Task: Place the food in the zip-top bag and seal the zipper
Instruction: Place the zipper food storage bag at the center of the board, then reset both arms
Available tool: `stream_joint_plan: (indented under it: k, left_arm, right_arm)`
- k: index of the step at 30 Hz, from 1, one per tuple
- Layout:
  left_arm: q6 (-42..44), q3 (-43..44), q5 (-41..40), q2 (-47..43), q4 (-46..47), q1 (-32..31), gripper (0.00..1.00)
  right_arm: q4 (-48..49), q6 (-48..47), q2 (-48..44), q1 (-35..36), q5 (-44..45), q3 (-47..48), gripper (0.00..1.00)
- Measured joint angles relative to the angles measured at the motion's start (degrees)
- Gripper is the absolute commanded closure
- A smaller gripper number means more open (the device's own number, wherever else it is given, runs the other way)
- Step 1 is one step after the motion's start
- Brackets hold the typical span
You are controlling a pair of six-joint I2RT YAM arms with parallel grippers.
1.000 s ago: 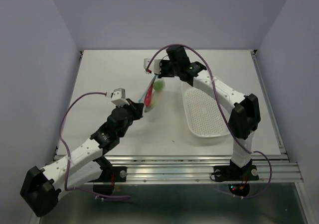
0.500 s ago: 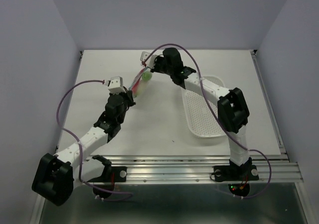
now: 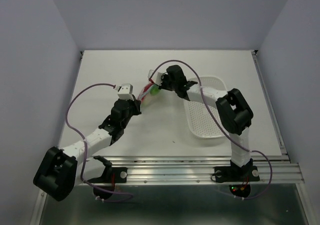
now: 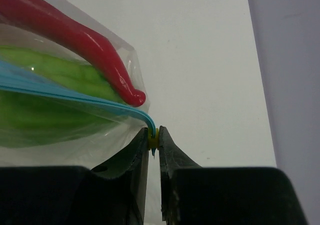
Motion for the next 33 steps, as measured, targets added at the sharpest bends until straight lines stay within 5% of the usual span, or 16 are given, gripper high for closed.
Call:
stream_joint_plan:
  k: [6,10,13,16,17,18,28,33]
  left_arm:
    - [-2.67,-1.73,0.44,0.07,-1.18,-3.8,0.99]
    - [-5.68,-1.95,-0.11,0.04,-3.72,-5.64,0.84]
    - [-8.28,-1.95,-0.7,0.11,-6.43,-6.49,0.53]
    - [-10.01,-1.95,-1.11,0.42,-9.35,-7.26,0.38]
    - [-10.6,-1.95,-1.2,0.39,-10.14,-7.5,0.06]
    - [-11.1,-1.95,-1.18,0.2,-11.04,-7.82,0.01]
    - [-17.77,-2.34,-2.01,-14.1,-20.13,-9.88,0.01]
    - [-24.74,3.61,-8.02,-17.55,-33.97,-10.08,0.01]
  right_arm:
    - [-0.04,0.61,-5.86,0.0,2.05,-5.99,0.85]
    - [-1.01,1.31,-10.16,0.0,2.14,-8.57,0.73]
    - [-2.8,1.64,-12.9,0.0,1.05,-9.66,0.58]
    - [-5.75,1.6,-15.06,0.0,0.61,-10.4,0.36]
    - [-6.91,1.62,-15.54,0.0,0.52,-10.4,0.27]
    - [-8.44,1.62,-16.13,0.0,0.46,-10.4,0.05]
    - [-16.2,4.15,-24.22,0.0,-2.32,-10.36,0.0]
    - [-15.91,17.9,-28.37,0.04,5.68,-6.75,0.0]
